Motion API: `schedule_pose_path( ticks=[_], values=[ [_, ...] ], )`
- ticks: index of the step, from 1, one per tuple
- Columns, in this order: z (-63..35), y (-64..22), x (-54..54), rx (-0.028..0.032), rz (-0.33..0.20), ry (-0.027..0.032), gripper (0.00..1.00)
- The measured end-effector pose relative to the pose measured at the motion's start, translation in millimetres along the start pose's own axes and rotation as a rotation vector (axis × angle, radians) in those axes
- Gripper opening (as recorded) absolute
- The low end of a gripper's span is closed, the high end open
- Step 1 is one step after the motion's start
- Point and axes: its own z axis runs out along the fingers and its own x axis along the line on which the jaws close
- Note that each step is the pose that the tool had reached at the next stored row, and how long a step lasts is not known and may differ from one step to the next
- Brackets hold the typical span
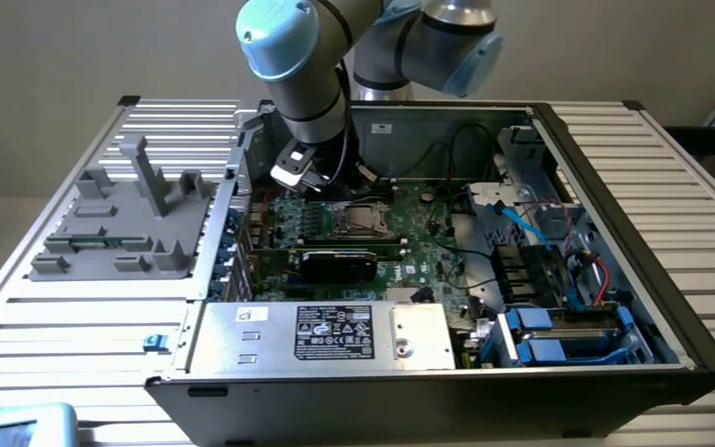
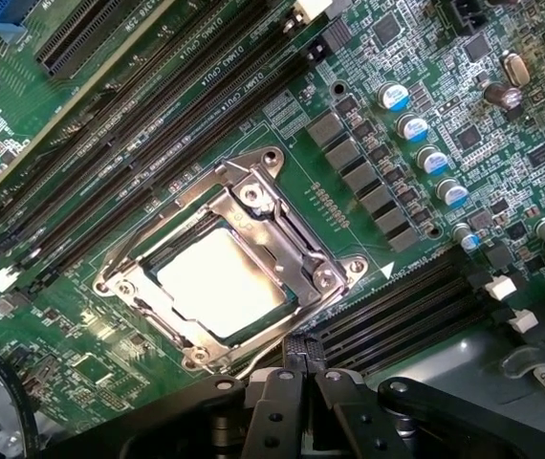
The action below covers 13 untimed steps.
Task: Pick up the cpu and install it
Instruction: 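Install the first cpu locking lever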
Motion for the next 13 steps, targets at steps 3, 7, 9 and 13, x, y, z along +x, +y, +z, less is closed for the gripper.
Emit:
schedule_pose_path(
  ticks=[3,7,9,13],
  values=[
    [-2.5,-1.0,0.1,-0.0031,0.001,-0.0037,0.11],
    [-2.6,-0.9,0.1,-0.0035,0.002,-0.0040,0.11],
    [-2.7,-0.9,0.1,-0.0047,0.002,-0.0054,0.11],
    [-4.0,1.7,-3.5,-0.0068,0.003,-0.0076,0.11]
  ],
)
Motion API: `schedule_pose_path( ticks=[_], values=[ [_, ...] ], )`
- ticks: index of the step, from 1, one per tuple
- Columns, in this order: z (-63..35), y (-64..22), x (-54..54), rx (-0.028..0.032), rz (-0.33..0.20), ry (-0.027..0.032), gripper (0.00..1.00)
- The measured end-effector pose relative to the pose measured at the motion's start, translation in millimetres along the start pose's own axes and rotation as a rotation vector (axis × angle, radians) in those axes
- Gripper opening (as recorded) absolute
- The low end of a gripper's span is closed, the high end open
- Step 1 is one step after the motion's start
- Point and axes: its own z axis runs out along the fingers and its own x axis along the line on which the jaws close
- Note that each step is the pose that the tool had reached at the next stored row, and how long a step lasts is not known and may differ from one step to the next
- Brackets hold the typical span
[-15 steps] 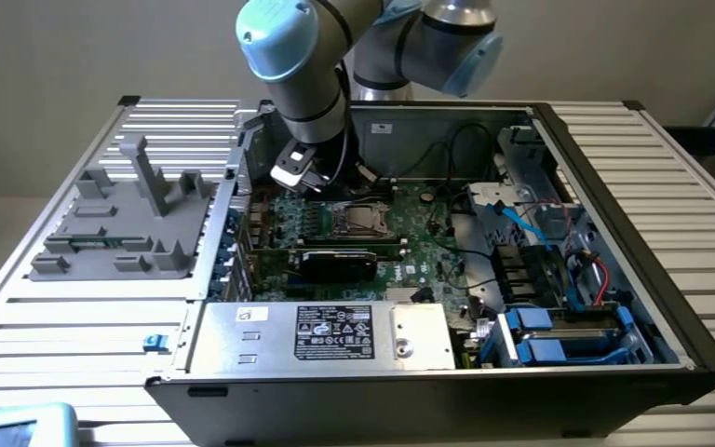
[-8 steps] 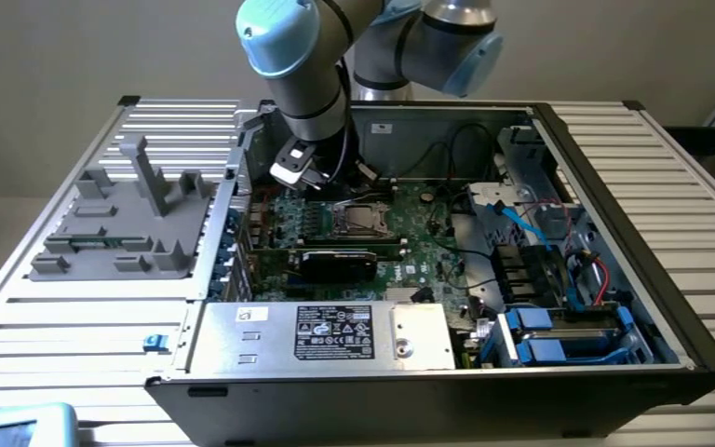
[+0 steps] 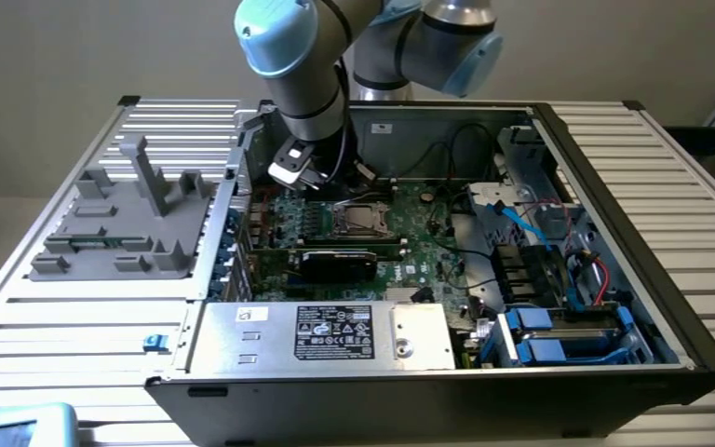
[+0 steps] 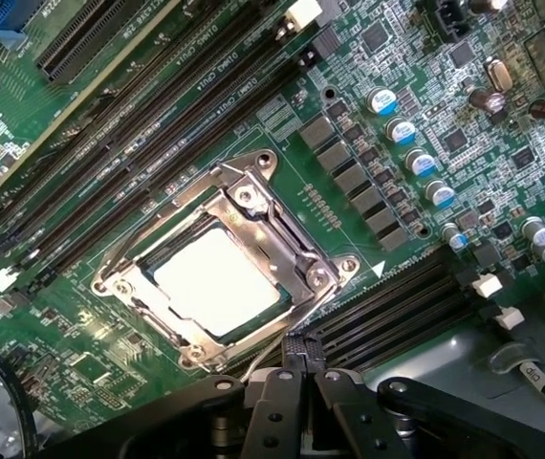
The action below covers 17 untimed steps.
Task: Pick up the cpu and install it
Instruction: 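Install the first cpu locking lever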
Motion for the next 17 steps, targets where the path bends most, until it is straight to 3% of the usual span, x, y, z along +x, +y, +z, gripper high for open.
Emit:
schedule_pose_path(
  ticks=[6,12,17],
  values=[
    [-6.1,13.8,-18.4,0.0003,0.000,0.0002,0.11],
    [-4.8,15.0,-19.9,0.0150,-0.006,0.0172,0.11],
    [-4.4,15.2,-20.0,0.0188,-0.008,0.0211,0.11]
  ],
)
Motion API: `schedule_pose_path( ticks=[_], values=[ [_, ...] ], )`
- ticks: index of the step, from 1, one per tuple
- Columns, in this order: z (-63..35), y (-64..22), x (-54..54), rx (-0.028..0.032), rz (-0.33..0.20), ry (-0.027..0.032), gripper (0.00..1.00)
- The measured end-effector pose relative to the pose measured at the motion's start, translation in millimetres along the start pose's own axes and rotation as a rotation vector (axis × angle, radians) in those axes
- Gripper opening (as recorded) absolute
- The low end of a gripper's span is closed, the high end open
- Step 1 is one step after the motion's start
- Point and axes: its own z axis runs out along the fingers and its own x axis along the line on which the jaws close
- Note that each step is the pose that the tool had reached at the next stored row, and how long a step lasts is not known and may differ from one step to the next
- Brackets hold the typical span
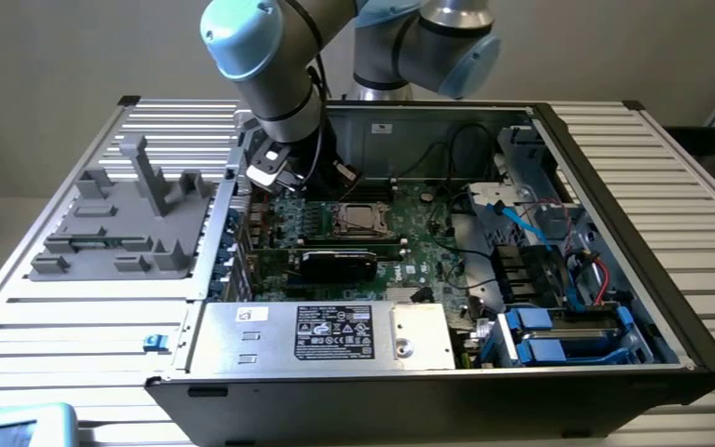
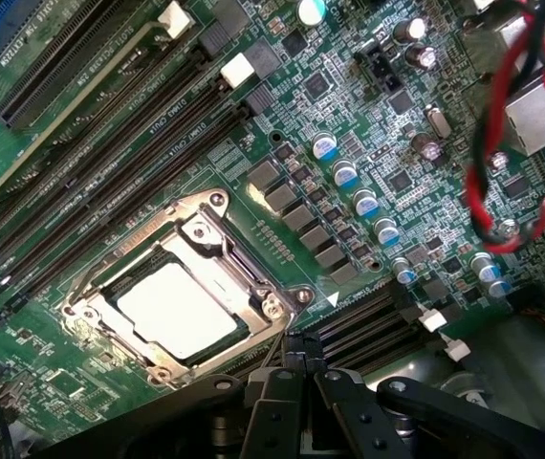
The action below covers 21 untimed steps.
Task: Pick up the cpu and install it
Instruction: 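Install the first cpu locking lever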
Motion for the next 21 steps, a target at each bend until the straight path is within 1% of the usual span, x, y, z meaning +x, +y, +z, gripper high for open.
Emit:
schedule_pose_path(
  ticks=[7,13,21],
  values=[
    [0.3,-0.7,0.6,0.0000,0.000,0.0000,0.11],
    [2.8,-4.8,6.1,0.0000,0.000,-0.0002,0.11],
    [7.8,-7.0,10.7,-0.0004,0.000,-0.0001,0.11]
  ],
)
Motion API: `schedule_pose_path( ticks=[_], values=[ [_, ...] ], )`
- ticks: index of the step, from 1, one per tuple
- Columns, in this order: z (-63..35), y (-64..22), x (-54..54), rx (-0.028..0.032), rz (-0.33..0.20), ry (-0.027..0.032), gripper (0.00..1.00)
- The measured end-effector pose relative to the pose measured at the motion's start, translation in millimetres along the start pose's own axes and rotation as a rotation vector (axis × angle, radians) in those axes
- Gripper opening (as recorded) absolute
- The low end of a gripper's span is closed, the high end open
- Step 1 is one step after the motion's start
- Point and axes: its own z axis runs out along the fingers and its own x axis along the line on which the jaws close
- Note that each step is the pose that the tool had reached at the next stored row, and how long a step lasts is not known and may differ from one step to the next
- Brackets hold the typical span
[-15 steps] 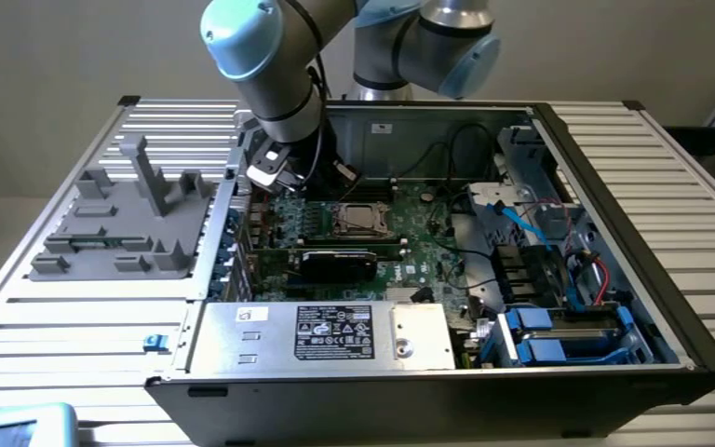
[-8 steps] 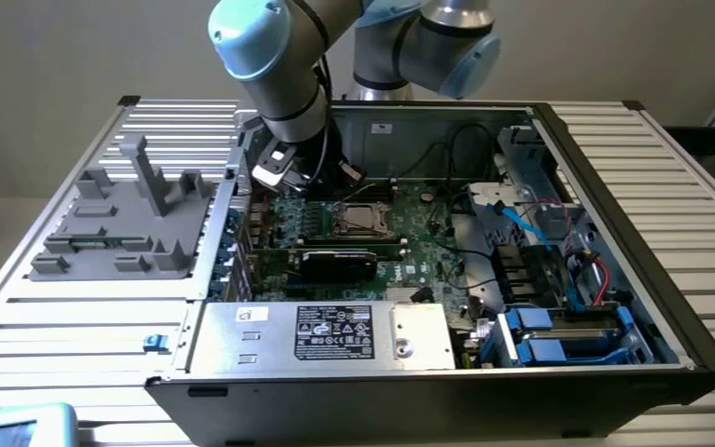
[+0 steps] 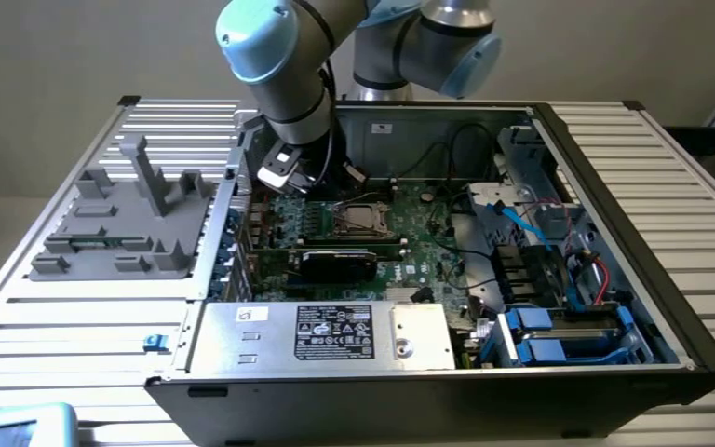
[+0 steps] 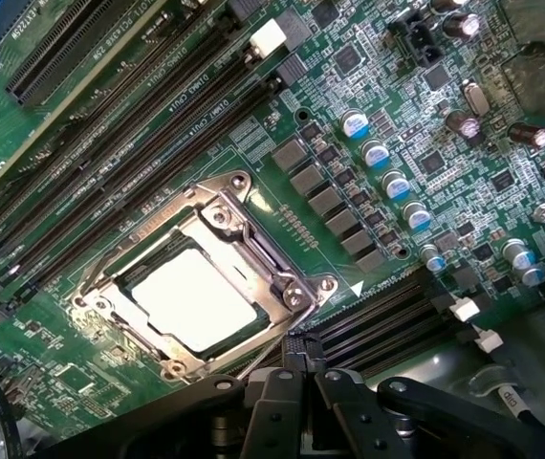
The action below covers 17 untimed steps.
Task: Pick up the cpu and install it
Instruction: 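Install the first cpu locking lever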
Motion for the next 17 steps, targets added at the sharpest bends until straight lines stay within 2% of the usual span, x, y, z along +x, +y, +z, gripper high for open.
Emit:
schedule_pose_path(
  ticks=[3,11,17],
  values=[
    [1.5,-2.4,3.3,0.0005,0.000,0.0000,0.11],
    [3.4,-6.2,8.5,-0.0058,0.003,-0.0062,0.11],
    [5.2,-9.7,13.4,-0.0068,0.004,-0.0069,0.11]
  ],
)
